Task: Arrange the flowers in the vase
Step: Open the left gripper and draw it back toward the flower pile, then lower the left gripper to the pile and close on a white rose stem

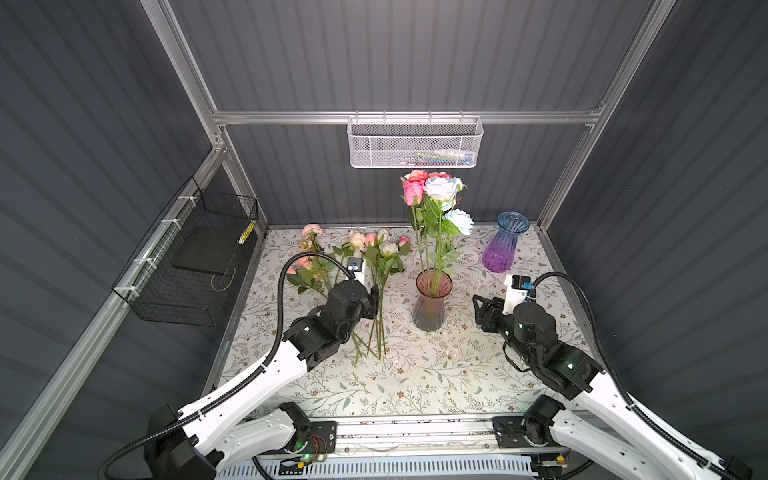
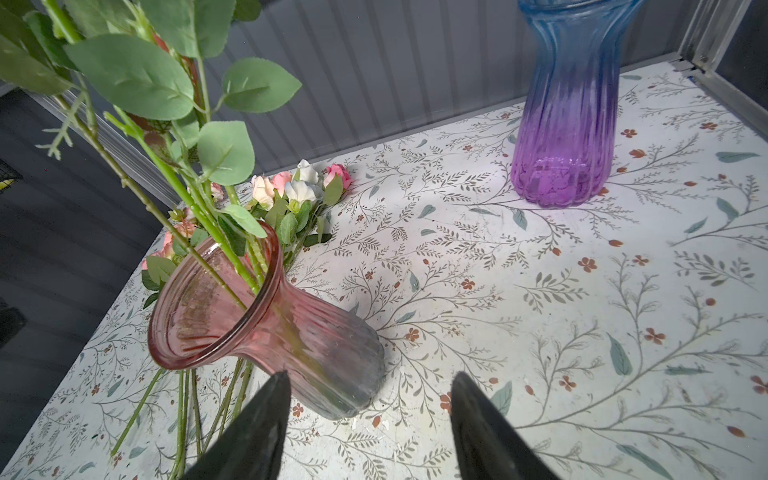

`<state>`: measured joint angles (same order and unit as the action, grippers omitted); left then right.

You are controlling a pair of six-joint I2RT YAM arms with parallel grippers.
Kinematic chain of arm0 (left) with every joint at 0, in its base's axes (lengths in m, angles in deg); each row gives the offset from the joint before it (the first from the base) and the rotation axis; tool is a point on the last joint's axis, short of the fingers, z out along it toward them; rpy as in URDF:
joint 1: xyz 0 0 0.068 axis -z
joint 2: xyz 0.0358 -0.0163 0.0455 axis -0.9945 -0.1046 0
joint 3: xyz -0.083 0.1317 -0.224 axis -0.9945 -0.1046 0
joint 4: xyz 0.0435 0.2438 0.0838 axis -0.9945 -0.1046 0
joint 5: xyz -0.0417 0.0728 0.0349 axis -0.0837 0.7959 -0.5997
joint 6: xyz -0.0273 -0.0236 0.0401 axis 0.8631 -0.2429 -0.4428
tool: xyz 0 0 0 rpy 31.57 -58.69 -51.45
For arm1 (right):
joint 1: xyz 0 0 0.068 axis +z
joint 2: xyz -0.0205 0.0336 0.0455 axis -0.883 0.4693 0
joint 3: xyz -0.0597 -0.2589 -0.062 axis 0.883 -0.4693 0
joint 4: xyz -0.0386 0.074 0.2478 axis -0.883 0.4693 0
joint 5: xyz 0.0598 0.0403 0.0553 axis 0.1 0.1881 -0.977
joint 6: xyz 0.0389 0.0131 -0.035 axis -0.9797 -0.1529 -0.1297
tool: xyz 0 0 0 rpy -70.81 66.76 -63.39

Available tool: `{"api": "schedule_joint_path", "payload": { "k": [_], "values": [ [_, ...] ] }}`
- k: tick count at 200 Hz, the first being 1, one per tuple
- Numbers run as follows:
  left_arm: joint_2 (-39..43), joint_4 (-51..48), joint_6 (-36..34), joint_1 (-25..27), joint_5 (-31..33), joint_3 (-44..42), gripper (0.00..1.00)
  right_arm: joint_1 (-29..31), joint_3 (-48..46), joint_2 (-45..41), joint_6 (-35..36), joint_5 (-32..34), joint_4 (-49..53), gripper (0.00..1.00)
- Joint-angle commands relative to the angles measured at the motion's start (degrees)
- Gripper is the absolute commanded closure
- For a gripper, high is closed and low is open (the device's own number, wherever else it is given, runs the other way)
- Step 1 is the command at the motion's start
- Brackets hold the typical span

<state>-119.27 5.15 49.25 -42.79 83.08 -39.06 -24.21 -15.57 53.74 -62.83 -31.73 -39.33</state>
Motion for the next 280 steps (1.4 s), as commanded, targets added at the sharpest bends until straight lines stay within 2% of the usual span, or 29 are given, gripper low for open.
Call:
{"api": "schedule_joint_path", "payload": {
  "k": [1,26,66,77,93,116,157,180,205,240,280],
  "values": [
    [-2.5,-4.1,10.4,-9.2,-5.6,-2.4,0.47,-0.1,0.9,0.5,-1.3,-0.1,0.6,0.45],
    [-8.1,-3.0,13.9,-16.6,-11.8,-2.8,0.55,-0.2,-0.1,1.3,-1.7,-1.8,-0.5,0.54],
    [-21.0,-2.2,15.5,-21.2,-16.9,0.8,0.68,-0.3,-0.9,4.1,-1.7,-3.4,-2.2,0.62],
    [-22.5,-1.5,15.2,-21.3,-16.8,1.4,0.66,-0.2,-1.3,4.4,-1.7,-3.2,-2.4,0.62],
    [-24.1,-1.0,14.6,-21.3,-16.4,3.1,0.59,-0.2,-2.0,4.3,-1.6,-2.4,-2.9,0.62],
    [-27.8,-2.6,12.5,-21.3,-17.0,7.8,0.57,-0.4,-3.8,3.8,-1.5,-1.6,-4.4,0.62],
    [-36.0,-1.3,11.0,-20.8,-23.3,13.8,0.6,-1.1,-5.2,4.5,-1.6,-1.5,-5.8,0.62],
    [-41.3,-2.6,9.4,-18.1,-26.2,19.0,0.6,-1.5,-5.9,4.4,-1.5,-1.3,-6.4,0.62],
    [-45.5,-5.2,7.3,-15.0,-25.8,23.7,0.62,-1.9,-6.8,3.8,-1.6,-1.4,-6.5,0.62],
    [-47.2,-5.8,6.8,-13.9,-24.4,24.5,0.72,-2.5,-8.1,2.9,-2.0,-1.7,-6.5,0.6],
    [-48.7,-7.7,5.9,-12.9,-22.2,25.2,0.74,-2.9,-8.5,2.4,-2.0,-1.7,-6.5,0.59]
  ]
}}
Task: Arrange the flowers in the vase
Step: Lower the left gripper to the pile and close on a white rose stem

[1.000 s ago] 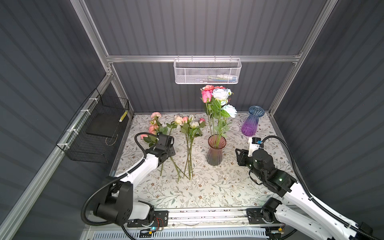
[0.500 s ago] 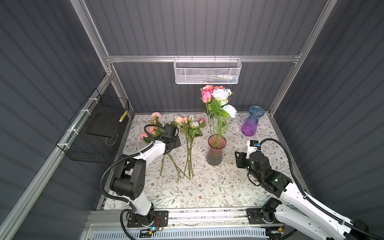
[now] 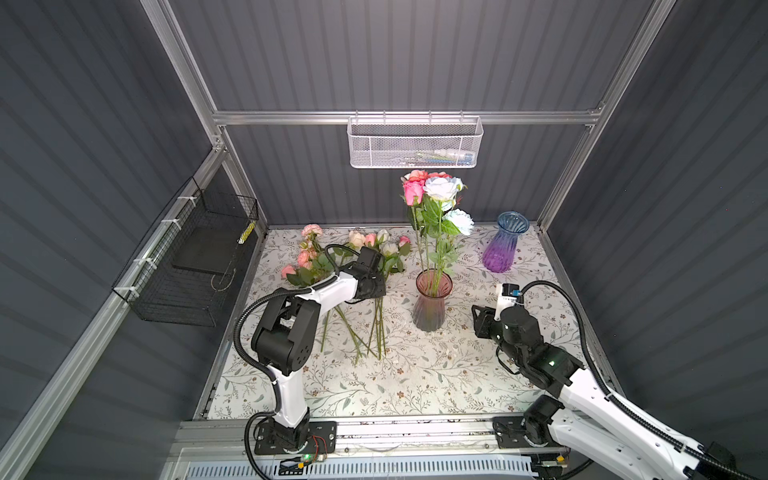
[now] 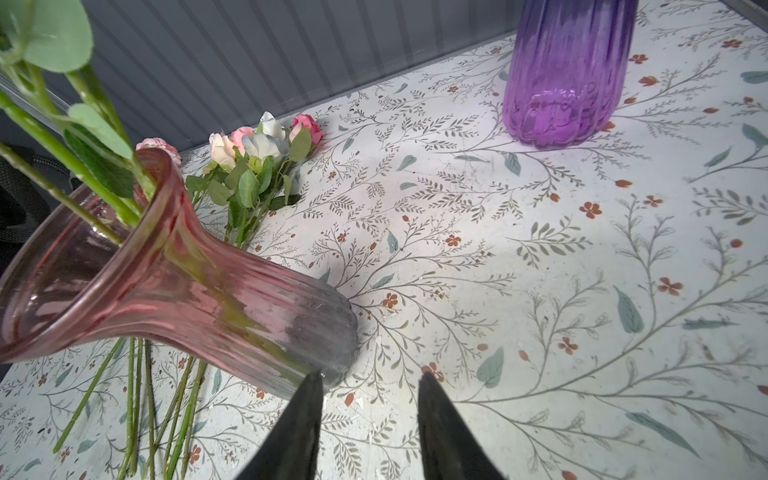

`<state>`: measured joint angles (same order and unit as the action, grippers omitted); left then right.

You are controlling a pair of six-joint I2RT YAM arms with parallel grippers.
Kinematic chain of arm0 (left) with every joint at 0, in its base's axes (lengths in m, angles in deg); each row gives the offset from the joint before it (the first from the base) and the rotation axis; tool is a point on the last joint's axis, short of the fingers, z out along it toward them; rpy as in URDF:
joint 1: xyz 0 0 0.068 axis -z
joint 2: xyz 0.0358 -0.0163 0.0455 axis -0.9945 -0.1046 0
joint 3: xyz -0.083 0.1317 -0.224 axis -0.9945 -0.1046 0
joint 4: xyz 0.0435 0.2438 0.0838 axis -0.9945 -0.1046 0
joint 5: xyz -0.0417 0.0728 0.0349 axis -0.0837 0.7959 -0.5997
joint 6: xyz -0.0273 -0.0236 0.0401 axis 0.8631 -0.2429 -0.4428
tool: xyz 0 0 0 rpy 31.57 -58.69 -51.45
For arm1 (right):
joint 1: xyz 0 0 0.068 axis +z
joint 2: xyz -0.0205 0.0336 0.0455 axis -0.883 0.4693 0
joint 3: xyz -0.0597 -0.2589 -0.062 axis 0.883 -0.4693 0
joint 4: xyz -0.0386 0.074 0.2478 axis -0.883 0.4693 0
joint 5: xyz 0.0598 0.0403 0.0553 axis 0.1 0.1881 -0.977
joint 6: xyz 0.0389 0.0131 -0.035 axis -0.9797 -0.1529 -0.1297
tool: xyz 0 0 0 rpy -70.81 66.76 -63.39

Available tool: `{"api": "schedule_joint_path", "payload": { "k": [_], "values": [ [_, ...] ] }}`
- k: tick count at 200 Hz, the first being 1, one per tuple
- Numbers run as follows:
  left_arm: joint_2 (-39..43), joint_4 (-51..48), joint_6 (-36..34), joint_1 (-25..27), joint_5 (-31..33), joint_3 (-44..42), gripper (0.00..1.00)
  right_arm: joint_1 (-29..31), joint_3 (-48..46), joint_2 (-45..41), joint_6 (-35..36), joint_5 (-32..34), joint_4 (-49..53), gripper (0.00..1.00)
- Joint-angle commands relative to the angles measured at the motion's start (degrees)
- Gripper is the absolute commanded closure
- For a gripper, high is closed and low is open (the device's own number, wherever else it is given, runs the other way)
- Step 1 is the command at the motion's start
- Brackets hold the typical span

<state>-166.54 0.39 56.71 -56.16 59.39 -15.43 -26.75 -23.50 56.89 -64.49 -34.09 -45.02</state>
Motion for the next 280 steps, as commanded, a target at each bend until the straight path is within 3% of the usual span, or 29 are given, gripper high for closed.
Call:
{"api": "schedule_joint_path", "payload": {
  "k": [1,117,187,214,280],
  "values": [
    [-1.5,-2.9,-1.6,0.5,1.5,1.6,0.74,-0.4,-0.5,-0.8,-0.3,0.6,-0.8,0.59],
    [-3.5,-2.6,-3.1,0.6,1.3,-0.2,0.84,-0.9,-0.7,-0.3,-1.0,-0.2,-1.3,0.59],
    [-3.5,-0.4,-4.1,0.6,-1.2,-1.6,0.84,-1.1,-0.7,-0.6,-1.0,-0.1,-0.8,0.57],
    [-3.4,-0.6,-4.5,0.6,-0.6,-2.1,0.89,-1.1,-0.9,-0.7,-1.0,-0.2,-0.8,0.56],
    [-3.6,0.2,-5.0,0.6,-4.0,-2.6,0.83,-1.3,-0.8,-0.9,-0.8,-0.4,-0.7,0.55]
  ]
}}
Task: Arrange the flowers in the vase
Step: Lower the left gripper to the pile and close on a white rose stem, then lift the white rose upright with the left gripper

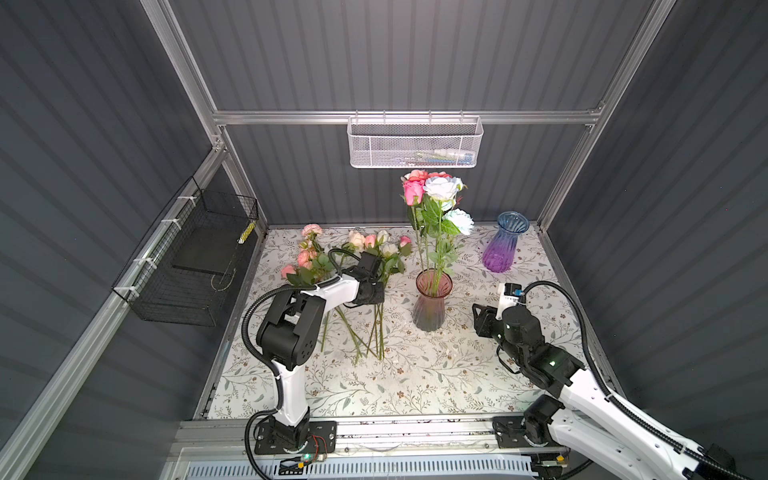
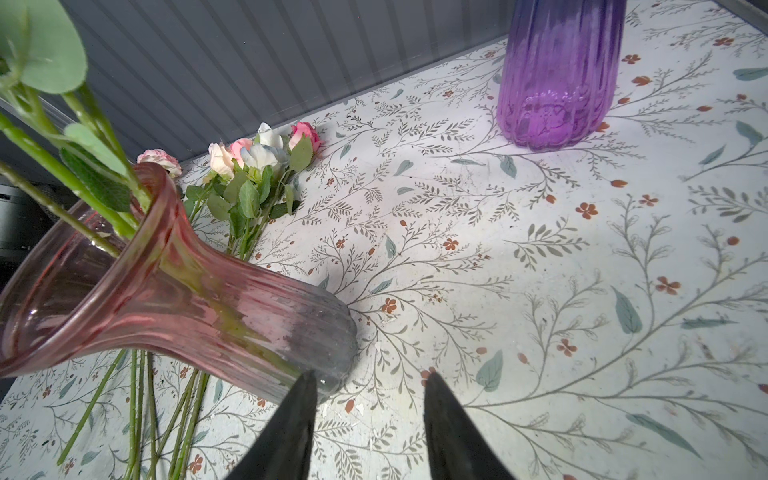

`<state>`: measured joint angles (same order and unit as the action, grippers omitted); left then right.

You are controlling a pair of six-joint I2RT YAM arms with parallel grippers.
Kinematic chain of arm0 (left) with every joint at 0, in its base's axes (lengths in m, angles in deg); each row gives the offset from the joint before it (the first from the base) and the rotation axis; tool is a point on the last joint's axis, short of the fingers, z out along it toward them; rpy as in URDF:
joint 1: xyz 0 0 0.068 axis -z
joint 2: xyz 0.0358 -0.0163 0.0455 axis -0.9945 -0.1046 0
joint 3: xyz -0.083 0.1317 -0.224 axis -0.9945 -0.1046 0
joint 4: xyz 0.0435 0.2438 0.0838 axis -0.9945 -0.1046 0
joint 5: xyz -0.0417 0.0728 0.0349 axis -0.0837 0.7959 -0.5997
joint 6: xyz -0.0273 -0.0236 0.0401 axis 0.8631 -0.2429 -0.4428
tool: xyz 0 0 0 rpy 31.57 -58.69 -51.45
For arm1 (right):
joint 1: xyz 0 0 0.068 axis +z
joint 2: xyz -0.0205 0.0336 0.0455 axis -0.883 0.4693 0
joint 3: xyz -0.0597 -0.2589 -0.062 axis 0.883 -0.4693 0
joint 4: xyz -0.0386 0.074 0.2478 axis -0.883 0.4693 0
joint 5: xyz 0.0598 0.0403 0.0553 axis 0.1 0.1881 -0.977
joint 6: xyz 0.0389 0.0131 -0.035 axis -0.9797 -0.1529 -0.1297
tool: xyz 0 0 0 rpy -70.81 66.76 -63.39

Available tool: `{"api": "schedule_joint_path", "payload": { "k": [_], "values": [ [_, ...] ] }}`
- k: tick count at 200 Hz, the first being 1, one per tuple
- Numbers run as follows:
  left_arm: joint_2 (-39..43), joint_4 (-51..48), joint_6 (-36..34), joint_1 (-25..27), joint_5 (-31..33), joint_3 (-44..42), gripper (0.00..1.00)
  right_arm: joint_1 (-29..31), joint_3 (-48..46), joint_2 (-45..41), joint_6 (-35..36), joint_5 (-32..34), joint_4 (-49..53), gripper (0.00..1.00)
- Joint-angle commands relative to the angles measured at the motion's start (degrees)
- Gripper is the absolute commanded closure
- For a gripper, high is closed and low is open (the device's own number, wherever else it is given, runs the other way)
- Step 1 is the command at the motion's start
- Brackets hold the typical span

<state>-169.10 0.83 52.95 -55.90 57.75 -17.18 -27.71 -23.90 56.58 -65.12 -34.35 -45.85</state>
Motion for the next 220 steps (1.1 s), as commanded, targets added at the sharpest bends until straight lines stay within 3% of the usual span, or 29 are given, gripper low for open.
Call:
{"api": "schedule_joint_path", "payload": {
  "k": [1,22,58,179,220],
  "values": [
    [-1.1,-0.2,-1.2,0.3,-2.4,-0.8,0.83,-0.4,-0.4,-0.6,-0.2,-0.1,0.1,0.55],
    [-0.9,0.6,-1.3,0.3,-4.2,-1.2,0.84,-0.3,-0.2,-0.9,0.0,0.1,0.2,0.55],
    [0.2,0.8,-1.0,0.3,-4.7,-0.9,1.0,-0.4,-0.1,-1.2,0.0,0.3,0.4,0.55],
    [17.8,-6.1,-1.0,0.2,2.9,-1.3,1.0,-0.5,1.0,-3.3,-0.2,-1.4,1.8,0.52],
    [31.1,0.4,-0.7,0.2,5.9,-11.1,1.0,-0.5,3.7,-5.1,0.9,-2.7,4.5,0.52]
  ]
}}
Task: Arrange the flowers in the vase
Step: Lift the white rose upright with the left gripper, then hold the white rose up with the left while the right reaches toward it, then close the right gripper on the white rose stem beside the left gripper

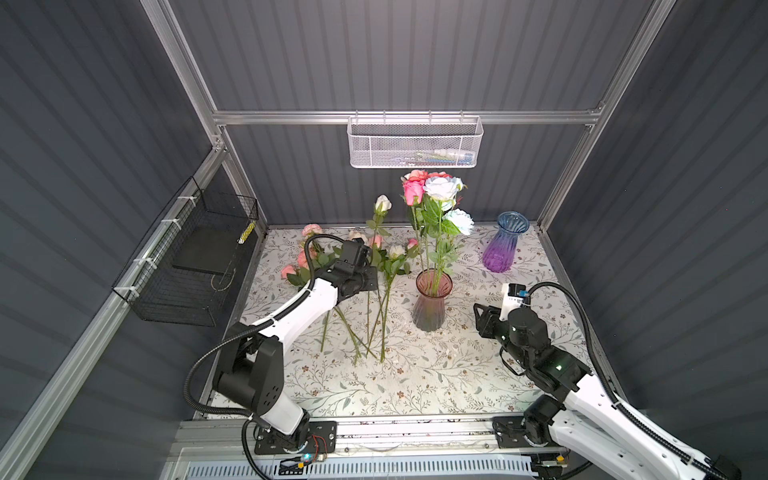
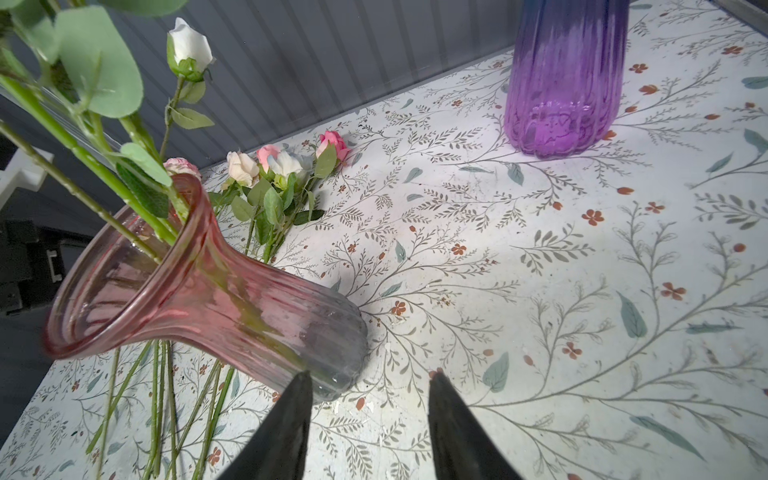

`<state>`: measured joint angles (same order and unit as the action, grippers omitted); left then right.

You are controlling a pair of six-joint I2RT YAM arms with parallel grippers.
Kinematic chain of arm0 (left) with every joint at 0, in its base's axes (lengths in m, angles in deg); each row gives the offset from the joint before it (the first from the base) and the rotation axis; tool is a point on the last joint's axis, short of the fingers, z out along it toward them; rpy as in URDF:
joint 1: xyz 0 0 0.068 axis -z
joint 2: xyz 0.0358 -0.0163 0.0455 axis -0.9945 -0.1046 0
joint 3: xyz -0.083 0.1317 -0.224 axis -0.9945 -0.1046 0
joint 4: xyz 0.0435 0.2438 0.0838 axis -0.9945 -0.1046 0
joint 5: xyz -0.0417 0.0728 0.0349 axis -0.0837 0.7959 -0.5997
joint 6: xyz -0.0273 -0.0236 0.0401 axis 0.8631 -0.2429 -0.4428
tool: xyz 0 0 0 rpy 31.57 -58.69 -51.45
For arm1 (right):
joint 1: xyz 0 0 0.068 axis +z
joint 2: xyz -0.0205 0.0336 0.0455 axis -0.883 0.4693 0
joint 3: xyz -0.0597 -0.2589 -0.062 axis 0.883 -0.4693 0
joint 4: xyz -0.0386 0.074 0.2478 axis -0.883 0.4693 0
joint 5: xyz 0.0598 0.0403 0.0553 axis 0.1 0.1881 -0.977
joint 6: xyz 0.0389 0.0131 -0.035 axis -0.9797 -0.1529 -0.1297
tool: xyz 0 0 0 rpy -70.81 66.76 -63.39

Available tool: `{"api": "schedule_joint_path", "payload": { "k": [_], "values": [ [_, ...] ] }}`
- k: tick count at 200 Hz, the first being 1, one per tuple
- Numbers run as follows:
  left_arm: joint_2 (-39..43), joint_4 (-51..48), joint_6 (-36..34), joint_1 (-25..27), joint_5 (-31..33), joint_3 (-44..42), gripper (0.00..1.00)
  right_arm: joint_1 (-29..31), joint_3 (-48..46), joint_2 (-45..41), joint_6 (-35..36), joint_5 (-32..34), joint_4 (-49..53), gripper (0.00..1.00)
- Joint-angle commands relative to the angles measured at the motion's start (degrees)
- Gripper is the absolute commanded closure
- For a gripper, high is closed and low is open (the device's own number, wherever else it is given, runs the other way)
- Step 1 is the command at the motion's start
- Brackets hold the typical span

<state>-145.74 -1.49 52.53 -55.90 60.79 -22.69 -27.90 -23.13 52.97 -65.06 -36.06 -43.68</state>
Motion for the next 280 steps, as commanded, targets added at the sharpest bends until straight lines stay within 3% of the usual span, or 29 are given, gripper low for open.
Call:
{"api": "schedule_joint_path", "payload": {
  "k": [1,52,81,114,139,170,196,253,280],
  "values": [
    [8.1,3.0,-0.3,0.2,2.9,-5.9,1.0,-0.3,3.1,-1.5,0.9,-1.0,2.4,0.52],
    [36.1,24.7,-3.5,0.2,-0.4,-26.5,1.0,-0.3,8.2,-3.3,3.3,-4.2,4.1,0.49],
    [45.2,31.9,-5.6,0.2,-4.7,-29.9,1.0,-0.2,11.6,-2.3,6.0,-8.4,2.4,0.47],
    [42.1,30.8,-6.4,0.9,-14.4,-22.5,1.0,0.0,19.9,2.7,7.5,-18.4,-1.8,0.4],
    [38.3,31.9,-4.0,4.1,-16.2,-18.4,1.0,2.6,27.9,9.8,7.8,-25.0,-5.0,0.37],
    [35.0,28.2,-5.2,11.9,-15.0,-14.1,1.0,9.6,38.3,19.1,12.1,-24.7,-3.9,0.36],
    [33.9,27.6,-5.8,17.4,-14.0,-13.9,1.0,12.5,41.7,23.3,12.7,-27.0,-5.2,0.37],
    [34.7,28.8,-5.0,19.7,-13.9,-15.4,1.0,13.1,41.7,27.0,12.1,-26.8,-8.7,0.41],
    [33.8,29.7,-4.2,19.9,-13.8,-15.7,1.0,13.2,41.5,27.9,11.6,-26.5,-10.5,0.51]
  ]
}}
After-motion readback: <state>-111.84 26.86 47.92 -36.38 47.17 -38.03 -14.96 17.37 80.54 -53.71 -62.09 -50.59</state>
